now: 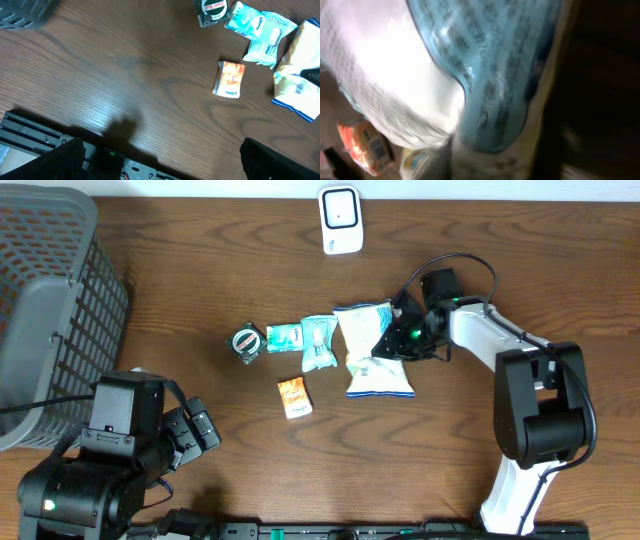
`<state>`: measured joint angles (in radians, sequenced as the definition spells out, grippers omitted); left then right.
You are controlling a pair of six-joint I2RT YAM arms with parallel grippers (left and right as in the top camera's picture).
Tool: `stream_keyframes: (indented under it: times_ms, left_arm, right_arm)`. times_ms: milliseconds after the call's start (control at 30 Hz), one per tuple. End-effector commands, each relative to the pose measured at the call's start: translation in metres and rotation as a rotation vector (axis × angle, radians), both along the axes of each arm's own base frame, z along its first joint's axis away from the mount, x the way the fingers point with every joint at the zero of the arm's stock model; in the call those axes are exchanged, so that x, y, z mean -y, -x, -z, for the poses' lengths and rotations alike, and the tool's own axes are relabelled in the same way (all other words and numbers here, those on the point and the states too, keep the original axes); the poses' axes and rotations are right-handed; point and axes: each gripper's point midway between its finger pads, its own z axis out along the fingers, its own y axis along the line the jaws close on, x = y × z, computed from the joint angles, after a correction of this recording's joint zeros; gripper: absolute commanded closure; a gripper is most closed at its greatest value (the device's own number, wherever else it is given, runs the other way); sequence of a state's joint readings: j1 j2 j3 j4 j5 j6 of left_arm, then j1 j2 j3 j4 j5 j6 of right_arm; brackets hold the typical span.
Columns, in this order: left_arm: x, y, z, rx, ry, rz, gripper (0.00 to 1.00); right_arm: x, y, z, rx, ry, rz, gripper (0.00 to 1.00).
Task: Scan the item barcode
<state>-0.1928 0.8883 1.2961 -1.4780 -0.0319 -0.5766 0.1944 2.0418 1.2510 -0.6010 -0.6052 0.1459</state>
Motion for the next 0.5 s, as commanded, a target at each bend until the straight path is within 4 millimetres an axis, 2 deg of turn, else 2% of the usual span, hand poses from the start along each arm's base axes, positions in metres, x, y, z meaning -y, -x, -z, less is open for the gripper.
stream_keyframes:
  times_ms: [0,100,200,333,467]
  left_arm:
    - [-0.001,0.001,0.000,-0.001,-0.004,-0.006,0.02]
    - [-0.001,0.001,0.000,-0.001,-0.004,-0.006,0.02]
    - [-0.001,0.001,0.000,-0.001,-0.004,-0.006,0.02]
    - [-0.001,0.001,0.000,-0.001,-0.004,-0.006,0.03]
    - [-0.001,0.001,0.000,-0.001,-0.004,-0.006,0.03]
  right_arm:
    - [0.007,0.030,0.050,-0.122,0.118,-0.018,0.99]
    - [0.004,0.030,0.050,-0.135,0.097,-0.008,0.99]
    - [-0.006,0.025,0.038,-0.130,0.005,-0.007,0.99]
    - [-0.015,0.007,0.002,-0.068,-0.163,0.004,0.99]
    - [-0.009,-0.013,-0.038,0.057,-0.221,0.020,0.99]
